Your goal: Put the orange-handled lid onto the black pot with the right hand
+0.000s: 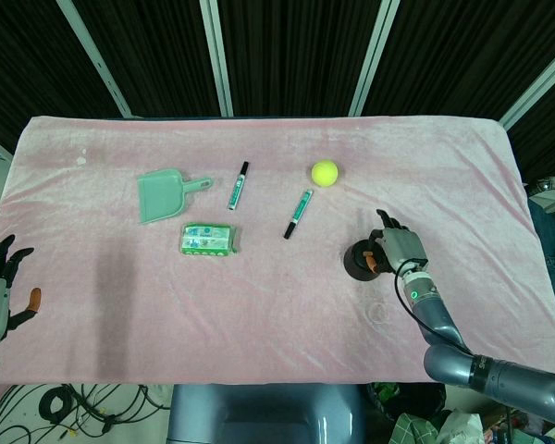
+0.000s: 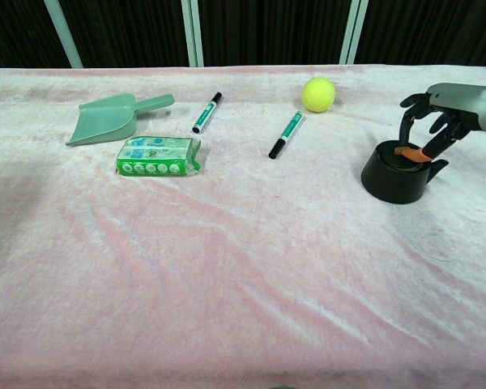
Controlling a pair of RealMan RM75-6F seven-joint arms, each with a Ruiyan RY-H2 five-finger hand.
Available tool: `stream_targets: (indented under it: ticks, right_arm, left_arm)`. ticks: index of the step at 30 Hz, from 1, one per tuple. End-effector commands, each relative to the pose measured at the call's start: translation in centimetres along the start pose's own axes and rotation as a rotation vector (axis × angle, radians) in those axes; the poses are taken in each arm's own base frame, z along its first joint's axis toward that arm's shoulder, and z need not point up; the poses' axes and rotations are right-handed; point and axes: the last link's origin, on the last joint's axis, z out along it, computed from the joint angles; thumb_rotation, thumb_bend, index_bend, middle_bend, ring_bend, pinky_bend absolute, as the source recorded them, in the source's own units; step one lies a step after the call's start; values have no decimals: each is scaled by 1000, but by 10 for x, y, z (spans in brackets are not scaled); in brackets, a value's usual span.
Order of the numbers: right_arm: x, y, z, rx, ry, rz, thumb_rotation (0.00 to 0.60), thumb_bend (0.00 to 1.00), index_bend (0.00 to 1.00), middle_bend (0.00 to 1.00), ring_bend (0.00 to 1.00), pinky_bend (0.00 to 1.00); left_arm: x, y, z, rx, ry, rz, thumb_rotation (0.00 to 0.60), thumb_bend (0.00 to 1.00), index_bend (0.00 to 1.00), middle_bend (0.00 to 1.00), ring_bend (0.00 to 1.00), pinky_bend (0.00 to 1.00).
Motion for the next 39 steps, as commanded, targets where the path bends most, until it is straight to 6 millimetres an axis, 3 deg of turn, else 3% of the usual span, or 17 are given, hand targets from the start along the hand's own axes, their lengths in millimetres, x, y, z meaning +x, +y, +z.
stream_targets:
  ticks: [1,12,14,24,27,34,39]
  right_arm:
    - [-1,-1,0,0,-2,-1,600,366,642,0,90,174]
    - [-2,5,2,-19,-5,-6,600,361,626,0,90,174]
    - [-2,6,2,-20,-8,-8,600,338,570,0,89,174]
    - [1,8,0,-20,2,-23,600,87,91,0,84,174]
    - [6,8,-2,-21,21,-8,600,55,20,0,84,174]
    - [26,9,-15,1,81,59,600,33,0,0,83,174]
    - [50,17,-46,37,165,82,600,58,0,0,87,174]
  left_arm:
    - [0,0,0,0,0,0,600,441,180,0,0,0]
    - [0,0,0,0,-2,1,600,441,180,0,0,0]
    - [0,0,0,0,-2,1,600,441,180,0,0,0]
    - [0,0,0,2,-1,0,600,441,180,0,0,0]
    - [0,0,0,1,-3,1,600,441,180,0,0,0]
    - [0,0,0,2,-2,2,600,441,180,0,0,0]
    - [0,0,0,4,2,-2,600,441,180,0,0,0]
